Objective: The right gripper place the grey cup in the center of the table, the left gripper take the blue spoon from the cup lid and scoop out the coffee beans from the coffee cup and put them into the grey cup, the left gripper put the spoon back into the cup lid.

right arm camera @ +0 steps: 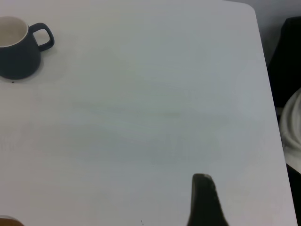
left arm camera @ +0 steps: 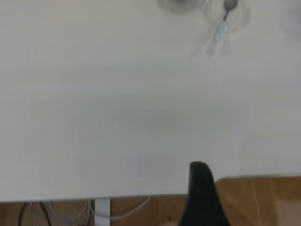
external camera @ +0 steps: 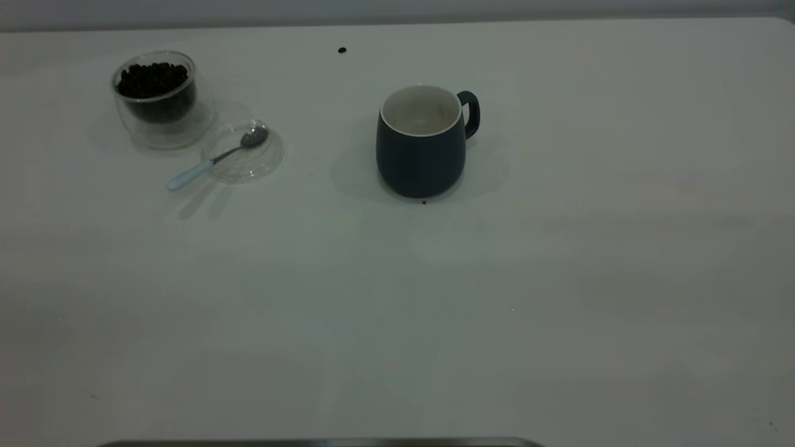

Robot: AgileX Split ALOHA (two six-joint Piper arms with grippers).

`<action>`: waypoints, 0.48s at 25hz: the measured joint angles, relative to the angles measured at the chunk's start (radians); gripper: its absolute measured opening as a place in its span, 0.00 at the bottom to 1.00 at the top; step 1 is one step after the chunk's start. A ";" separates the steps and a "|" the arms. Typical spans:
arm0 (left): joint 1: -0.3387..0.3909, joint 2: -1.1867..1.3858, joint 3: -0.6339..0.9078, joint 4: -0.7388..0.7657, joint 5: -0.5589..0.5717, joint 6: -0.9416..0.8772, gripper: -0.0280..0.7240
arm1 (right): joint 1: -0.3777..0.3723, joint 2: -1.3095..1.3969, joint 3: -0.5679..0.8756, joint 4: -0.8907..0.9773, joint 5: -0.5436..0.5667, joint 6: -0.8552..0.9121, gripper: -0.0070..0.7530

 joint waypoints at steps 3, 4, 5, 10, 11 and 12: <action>0.000 -0.024 0.000 0.000 0.003 -0.001 0.82 | 0.000 0.000 0.000 0.000 0.000 0.000 0.61; 0.000 -0.024 0.000 0.000 0.003 -0.001 0.82 | 0.000 0.000 0.000 0.000 0.000 0.000 0.61; 0.000 -0.024 0.000 0.000 0.003 -0.001 0.82 | 0.000 0.000 0.000 0.000 0.000 0.000 0.61; 0.000 -0.024 0.000 0.000 0.003 -0.002 0.82 | 0.000 0.000 0.000 0.000 0.000 0.000 0.61; 0.000 -0.024 0.000 0.000 0.003 -0.002 0.82 | 0.000 0.000 0.000 0.000 0.000 0.000 0.61; 0.000 -0.024 0.000 0.000 0.003 -0.002 0.82 | 0.000 0.000 0.000 0.000 0.000 0.000 0.61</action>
